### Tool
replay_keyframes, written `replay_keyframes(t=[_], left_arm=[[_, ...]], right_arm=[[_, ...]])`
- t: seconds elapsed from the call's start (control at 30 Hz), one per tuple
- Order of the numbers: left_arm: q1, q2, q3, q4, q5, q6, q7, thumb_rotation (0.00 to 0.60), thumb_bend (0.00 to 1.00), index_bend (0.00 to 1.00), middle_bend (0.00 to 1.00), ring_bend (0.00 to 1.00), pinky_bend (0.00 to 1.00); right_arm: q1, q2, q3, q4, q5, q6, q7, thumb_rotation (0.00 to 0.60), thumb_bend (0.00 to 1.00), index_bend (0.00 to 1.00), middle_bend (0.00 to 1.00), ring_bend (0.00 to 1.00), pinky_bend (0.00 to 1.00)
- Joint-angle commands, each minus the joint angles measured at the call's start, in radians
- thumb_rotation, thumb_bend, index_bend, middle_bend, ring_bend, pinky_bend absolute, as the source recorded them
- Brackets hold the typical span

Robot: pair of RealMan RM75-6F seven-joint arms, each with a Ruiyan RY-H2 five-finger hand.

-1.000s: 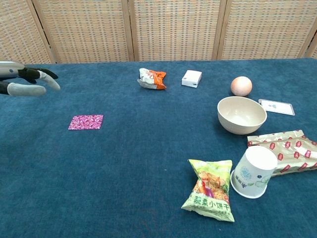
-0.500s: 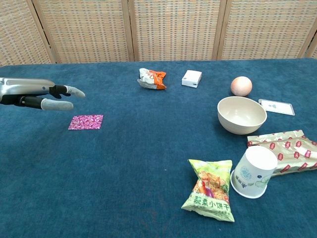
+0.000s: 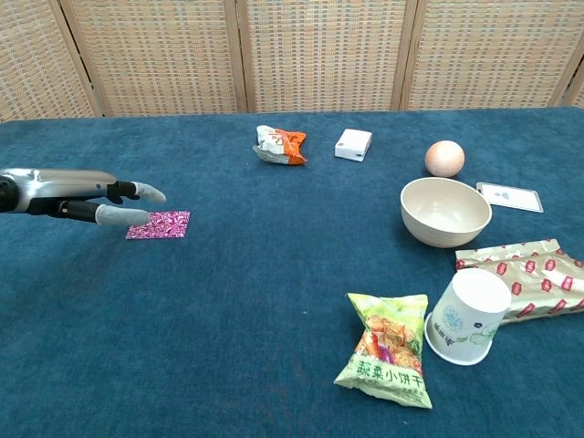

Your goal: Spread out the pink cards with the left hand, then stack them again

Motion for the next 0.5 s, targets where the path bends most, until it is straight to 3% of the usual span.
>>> replay_keyframes(t=[0.03,0.5], left_arm=[[-0.009,-0.018,0.003,0.018,-0.013,-0.009,0.003,0.049,0.00,0.05,0.00,0.00,0.06],[-0.051,-0.084,0.006,0.075,-0.063,-0.040,0.023,0.051,0.00,0.05,0.00,0.00,0.06]], right_arm=[[-0.002,0.001,0.000,0.002,0.002,0.001,0.002,0.600,0.14,0.32,0.28,0.15,0.08],[-0.015,0.001,-0.001,0.010,0.008,0.010,0.009,0.600,0.14,0.32,0.28,0.15,0.08]])
